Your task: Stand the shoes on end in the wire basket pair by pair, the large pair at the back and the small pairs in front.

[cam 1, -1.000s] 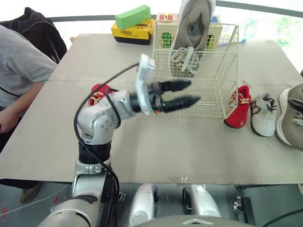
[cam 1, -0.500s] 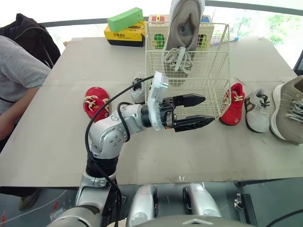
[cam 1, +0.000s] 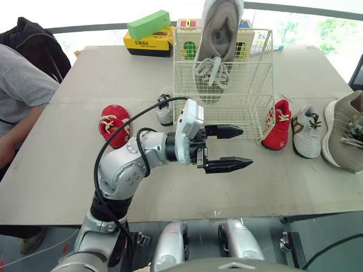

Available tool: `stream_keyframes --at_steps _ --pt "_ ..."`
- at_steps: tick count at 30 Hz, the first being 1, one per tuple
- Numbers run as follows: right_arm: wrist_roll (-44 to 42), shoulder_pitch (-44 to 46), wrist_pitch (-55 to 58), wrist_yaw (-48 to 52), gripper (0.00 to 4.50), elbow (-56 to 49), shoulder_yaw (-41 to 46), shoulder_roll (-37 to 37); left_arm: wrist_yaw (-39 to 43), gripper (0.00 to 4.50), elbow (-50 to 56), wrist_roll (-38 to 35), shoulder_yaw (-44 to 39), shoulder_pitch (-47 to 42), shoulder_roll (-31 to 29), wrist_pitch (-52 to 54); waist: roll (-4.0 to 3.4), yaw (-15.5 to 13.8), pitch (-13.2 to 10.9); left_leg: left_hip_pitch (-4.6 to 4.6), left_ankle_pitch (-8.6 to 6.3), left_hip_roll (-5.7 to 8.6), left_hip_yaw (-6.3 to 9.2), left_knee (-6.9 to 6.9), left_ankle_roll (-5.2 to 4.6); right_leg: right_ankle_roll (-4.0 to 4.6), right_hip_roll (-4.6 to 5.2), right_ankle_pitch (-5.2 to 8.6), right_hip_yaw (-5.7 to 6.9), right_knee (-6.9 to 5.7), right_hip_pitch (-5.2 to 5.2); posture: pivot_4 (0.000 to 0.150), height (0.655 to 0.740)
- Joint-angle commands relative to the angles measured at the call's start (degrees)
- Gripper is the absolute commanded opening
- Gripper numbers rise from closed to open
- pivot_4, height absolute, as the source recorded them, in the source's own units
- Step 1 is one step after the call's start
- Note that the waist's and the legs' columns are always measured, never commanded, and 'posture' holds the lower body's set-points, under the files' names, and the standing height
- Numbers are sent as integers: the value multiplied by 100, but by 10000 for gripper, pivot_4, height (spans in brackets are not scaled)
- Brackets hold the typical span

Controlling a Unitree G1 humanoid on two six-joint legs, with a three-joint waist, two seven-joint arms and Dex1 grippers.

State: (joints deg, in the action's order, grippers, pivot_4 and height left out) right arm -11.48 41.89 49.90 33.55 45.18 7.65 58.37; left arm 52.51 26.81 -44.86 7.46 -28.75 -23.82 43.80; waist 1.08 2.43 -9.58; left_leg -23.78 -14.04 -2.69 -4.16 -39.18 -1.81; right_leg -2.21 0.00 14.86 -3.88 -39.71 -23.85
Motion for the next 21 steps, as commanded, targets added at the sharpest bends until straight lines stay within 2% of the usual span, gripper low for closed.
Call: stream_keyframes --at_steps 1,3,5,8,10,13,16,18,19,21 --pt "82 -179 -183 127 386 -72 58 2 251 45000 221 46 88 -21 -170 -230 0 3 0 8 -3 0 0 2 -4 0 0 0 0 2 8 1500 7400" --pt "-149 -323 -294 -30 386 -302 611 50 273 45000 164 49 103 -24 -174 -277 1 -8 0 7 -3 0 3 2 -5 0 0 0 3 3 10 1500 7400" --pt "-560 -662 -710 -292 386 -952 1646 -46 291 45000 132 77 133 11 -153 -354 1 -25 0 4 -4 0 2 2 -7 -1 2 0 3 6 11 1500 7400" --pt "-1215 -1002 -1149 -504 386 -2373 2950 -442 94 45000 151 102 114 103 -26 -467 -13 -24 -5 -2 -6 2 1 5 -9 -8 4 4 0 12 9 1500 7400" --pt "-1569 -848 -896 -776 386 -3389 3287 -620 19 45000 124 14 63 129 11 -423 -50 -1 -13 -1 -6 2 -3 6 -9 -11 4 4 -8 9 6 1500 7400" --pt "-2203 189 -585 -1628 386 -4457 3326 -1221 -179 45000 175 -169 -137 274 16 -302 -75 97 -13 7 -6 5 -3 10 -9 -13 -2 5 -30 -5 -5 1500 7400" --pt "-2279 1153 -739 -1958 386 -4809 2726 -1785 -500 45000 342 -211 -386 533 44 -383 -77 156 -11 10 -6 2 15 16 -8 -12 -21 5 -35 -16 -16 1500 7400" --pt "-2217 1611 -921 -2134 386 -4806 2406 -2143 -858 45000 430 -128 -540 719 168 -518 -75 147 -10 13 -6 -4 22 26 -8 -9 -25 4 -27 -13 -16 1500 7400" --pt "-2106 1895 -1414 -2194 386 -4653 2218 -2543 -981 45000 470 -68 -674 930 301 -766 -67 134 -7 12 -6 -4 23 30 -8 -8 -24 4 -27 -11 -16 1500 7400" --pt "-1854 2360 -2391 -2095 386 -4105 1829 -3216 -799 45000 602 -132 -906 1274 102 -888 -57 150 -3 9 -6 -5 17 33 -8 -7 -21 4 -29 -3 -16 1500 7400"
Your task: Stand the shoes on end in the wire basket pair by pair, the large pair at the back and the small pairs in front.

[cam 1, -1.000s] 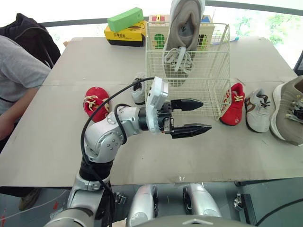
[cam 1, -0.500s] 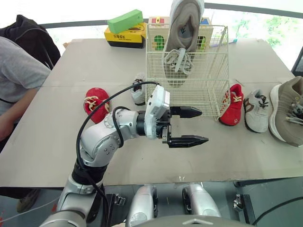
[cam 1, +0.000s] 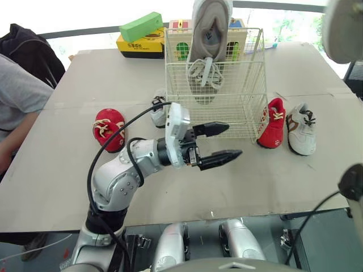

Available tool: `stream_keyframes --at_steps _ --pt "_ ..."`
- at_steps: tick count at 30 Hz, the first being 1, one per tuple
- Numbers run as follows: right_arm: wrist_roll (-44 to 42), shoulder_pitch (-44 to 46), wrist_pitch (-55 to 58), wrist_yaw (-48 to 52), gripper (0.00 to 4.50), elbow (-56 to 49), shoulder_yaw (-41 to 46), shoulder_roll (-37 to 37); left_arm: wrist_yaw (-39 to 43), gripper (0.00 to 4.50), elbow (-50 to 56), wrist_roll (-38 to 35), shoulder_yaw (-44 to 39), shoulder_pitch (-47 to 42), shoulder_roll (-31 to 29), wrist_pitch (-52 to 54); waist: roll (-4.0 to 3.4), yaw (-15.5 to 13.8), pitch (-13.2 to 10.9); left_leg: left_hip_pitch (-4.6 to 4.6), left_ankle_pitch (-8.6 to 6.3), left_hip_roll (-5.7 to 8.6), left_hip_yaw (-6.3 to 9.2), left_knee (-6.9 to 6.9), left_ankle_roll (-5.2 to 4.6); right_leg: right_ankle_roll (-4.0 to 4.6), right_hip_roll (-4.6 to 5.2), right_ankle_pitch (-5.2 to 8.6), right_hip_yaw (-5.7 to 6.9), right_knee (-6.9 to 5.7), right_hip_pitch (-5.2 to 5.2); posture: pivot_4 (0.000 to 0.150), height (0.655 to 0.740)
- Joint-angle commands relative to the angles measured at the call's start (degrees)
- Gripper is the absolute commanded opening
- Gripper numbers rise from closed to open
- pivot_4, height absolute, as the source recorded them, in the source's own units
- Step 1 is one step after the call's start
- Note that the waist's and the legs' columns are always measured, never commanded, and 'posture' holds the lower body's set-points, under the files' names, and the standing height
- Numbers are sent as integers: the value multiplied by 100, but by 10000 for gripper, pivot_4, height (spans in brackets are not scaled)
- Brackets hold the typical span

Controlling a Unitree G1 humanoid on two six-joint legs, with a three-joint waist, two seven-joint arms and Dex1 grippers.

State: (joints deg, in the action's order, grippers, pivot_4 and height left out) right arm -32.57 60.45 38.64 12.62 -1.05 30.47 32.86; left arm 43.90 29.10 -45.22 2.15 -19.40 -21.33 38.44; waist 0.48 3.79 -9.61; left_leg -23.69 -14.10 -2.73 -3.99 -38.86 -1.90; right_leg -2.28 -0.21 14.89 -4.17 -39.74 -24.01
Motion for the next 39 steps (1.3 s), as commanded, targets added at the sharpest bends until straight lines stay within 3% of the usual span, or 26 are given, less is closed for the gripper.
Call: stream_keyframes --at_steps 1,5,12,22,33,39 --pt "437 666 -1748 86 386 852 -632 -903 15 45000 390 -231 -530 450 -154 -355 3 34 -1 -3 0 1 -7 0 0 0 6 0 -4 0 -5 1500 7400" --pt "988 1153 -3468 254 386 2356 -980 -1510 -49 45000 506 -489 -774 592 -239 -388 12 -95 -8 -20 0 4 -13 1 0 0 28 -1 -2 2 -20 1500 7400" --pt "1642 1190 -5108 279 386 3975 -1400 -1938 -496 45000 731 -432 -1014 768 -328 -527 17 -145 -8 -37 3 4 -15 12 7 0 41 -1 5 41 -20 1500 7400" --pt "2431 216 -6000 89 386 4378 -1969 -2122 -534 45000 586 -147 -1057 1114 -414 -999 29 -66 5 -3 0 -9 -15 52 2 2 31 -2 5 31 -16 1500 7400" --pt "3047 -105 -6557 235 386 4350 -2526 -2259 -436 45000 363 -68 -1001 1111 -402 -1201 56 72 30 81 -2 -9 -29 69 0 5 27 0 -13 31 55 1500 7400" --pt "3393 145 -6959 -54 386 4930 -2685 -2214 -379 45000 338 15 -923 1159 -395 -1305 63 194 40 93 -2 -26 -38 71 1 5 22 0 -28 29 55 1500 7400"
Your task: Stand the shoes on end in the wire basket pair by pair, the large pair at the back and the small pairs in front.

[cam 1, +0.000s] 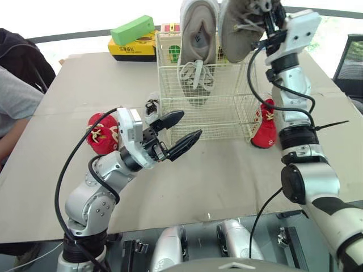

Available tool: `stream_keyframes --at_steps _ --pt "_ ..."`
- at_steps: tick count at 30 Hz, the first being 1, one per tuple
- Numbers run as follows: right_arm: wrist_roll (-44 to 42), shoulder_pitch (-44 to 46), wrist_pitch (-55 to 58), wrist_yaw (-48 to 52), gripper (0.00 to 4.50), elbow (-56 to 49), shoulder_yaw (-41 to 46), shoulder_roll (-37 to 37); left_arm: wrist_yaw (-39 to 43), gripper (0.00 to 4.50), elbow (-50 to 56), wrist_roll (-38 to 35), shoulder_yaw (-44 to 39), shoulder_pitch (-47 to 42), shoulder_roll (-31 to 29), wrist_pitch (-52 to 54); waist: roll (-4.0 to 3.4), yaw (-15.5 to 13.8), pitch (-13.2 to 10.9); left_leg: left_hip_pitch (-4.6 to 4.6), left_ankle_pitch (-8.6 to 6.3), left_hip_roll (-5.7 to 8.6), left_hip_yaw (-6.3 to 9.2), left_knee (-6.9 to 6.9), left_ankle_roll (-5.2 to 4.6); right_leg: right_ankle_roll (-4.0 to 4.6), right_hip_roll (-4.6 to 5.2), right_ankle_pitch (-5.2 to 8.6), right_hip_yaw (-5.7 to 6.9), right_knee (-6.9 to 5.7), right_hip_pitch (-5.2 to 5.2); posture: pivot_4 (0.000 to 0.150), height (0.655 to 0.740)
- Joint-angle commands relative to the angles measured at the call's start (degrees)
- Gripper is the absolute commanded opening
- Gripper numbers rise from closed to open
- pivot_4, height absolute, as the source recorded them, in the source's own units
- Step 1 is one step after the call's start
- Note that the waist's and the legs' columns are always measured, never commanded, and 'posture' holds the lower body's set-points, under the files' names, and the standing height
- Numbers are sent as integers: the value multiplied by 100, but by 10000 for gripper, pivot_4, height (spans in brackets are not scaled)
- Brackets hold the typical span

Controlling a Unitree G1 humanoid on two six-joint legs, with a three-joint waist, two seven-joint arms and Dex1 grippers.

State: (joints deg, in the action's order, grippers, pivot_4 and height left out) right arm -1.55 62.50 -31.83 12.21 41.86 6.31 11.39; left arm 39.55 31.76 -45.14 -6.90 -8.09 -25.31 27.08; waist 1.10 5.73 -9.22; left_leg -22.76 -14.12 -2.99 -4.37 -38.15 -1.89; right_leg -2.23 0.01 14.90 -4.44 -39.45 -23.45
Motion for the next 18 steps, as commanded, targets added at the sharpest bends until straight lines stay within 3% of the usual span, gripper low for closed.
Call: stream_keyframes --at_steps 1,18 --pt "307 -11 36 -63 386 716 -255 -45 58 45000 74 18 -11 39 4 -182 5 -3 3 0 1 -2 0 0 1 0 0 0 1 0 0 1500 7400" --pt "139 947 -1013 -383 386 1736 30 155 154 45000 128 -88 -247 462 24 -517 8 -31 -7 -18 1 -1 -19 7 2 4 4 -2 -12 24 -12 1500 7400"
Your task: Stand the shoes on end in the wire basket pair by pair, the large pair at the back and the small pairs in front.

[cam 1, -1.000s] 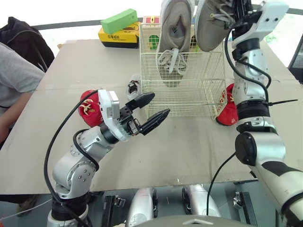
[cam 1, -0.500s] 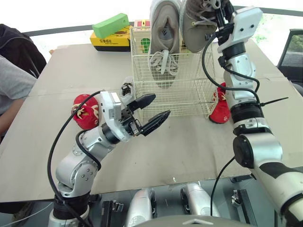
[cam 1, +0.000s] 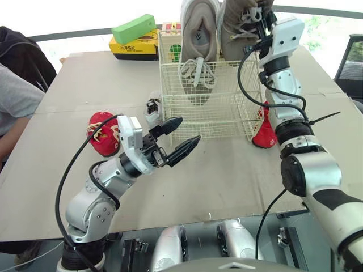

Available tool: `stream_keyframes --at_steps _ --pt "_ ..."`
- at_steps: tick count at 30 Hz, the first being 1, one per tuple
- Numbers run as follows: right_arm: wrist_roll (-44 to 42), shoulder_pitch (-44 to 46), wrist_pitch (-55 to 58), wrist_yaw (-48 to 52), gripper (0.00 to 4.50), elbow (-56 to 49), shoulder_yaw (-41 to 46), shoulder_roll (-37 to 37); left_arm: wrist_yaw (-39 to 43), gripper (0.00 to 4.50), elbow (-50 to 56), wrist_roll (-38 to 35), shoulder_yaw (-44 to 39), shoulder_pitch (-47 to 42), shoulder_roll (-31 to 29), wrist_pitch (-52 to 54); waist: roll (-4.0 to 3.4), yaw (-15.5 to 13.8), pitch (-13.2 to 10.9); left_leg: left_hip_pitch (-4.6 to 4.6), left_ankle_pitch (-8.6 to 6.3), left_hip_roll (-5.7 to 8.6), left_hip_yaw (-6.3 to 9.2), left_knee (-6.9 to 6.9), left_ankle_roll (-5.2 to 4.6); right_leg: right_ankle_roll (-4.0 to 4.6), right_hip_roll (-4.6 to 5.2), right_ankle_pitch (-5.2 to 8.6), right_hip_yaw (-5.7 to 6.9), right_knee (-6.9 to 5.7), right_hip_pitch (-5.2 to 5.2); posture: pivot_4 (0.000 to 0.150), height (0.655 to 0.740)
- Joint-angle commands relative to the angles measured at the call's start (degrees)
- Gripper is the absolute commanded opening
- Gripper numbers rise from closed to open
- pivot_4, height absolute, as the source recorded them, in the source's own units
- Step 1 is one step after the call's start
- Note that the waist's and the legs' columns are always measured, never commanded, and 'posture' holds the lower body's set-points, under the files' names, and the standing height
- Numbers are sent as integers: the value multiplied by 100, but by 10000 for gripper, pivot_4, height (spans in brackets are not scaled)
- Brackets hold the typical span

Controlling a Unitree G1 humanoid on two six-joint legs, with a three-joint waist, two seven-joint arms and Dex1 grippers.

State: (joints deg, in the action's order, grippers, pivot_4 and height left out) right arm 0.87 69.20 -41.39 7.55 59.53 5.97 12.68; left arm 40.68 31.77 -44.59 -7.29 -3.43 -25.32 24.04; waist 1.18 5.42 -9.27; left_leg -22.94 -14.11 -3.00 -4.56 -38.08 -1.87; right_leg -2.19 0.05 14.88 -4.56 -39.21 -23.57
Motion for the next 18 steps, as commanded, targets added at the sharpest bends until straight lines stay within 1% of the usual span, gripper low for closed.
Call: stream_keyframes --at_steps 1,5,8,10,14,16,18 --pt "-127 336 -51 110 386 5 75 24 67 45000 128 -128 -228 15 12 -250 -1 1 -3 -1 0 0 -1 3 0 0 1 0 0 5 0 1500 7400" --pt "-94 408 97 160 386 137 43 25 100 45000 86 -38 -291 45 4 -400 -2 4 -5 -1 0 -1 -7 25 0 1 3 -1 -2 26 -4 1500 7400" --pt "-228 181 512 347 386 -30 38 -97 61 45000 76 -11 -309 87 10 -469 -2 3 -4 -1 0 -1 -8 39 1 1 5 -1 -3 32 -5 1500 7400" --pt "-324 -172 909 402 386 -471 -4 -243 56 45000 105 19 -313 208 6 -511 2 7 0 3 0 -1 -9 50 1 1 9 -1 -5 34 -6 1500 7400" --pt "-678 -1004 2240 593 386 -1966 -188 -599 40 45000 123 26 -304 336 16 -557 0 23 1 14 0 -14 -10 66 3 1 15 -1 -9 34 -6 1500 7400" --pt "-617 -1129 2680 811 386 -2372 -392 -624 48 45000 113 22 -273 324 22 -562 0 31 0 17 1 -16 -15 69 4 1 10 -1 -11 32 -8 1500 7400" --pt "-452 -1114 3094 1023 386 -2557 -597 -552 66 45000 74 26 -257 289 10 -568 -7 48 -4 19 4 -20 -17 69 9 6 6 -4 -12 30 -11 1500 7400"
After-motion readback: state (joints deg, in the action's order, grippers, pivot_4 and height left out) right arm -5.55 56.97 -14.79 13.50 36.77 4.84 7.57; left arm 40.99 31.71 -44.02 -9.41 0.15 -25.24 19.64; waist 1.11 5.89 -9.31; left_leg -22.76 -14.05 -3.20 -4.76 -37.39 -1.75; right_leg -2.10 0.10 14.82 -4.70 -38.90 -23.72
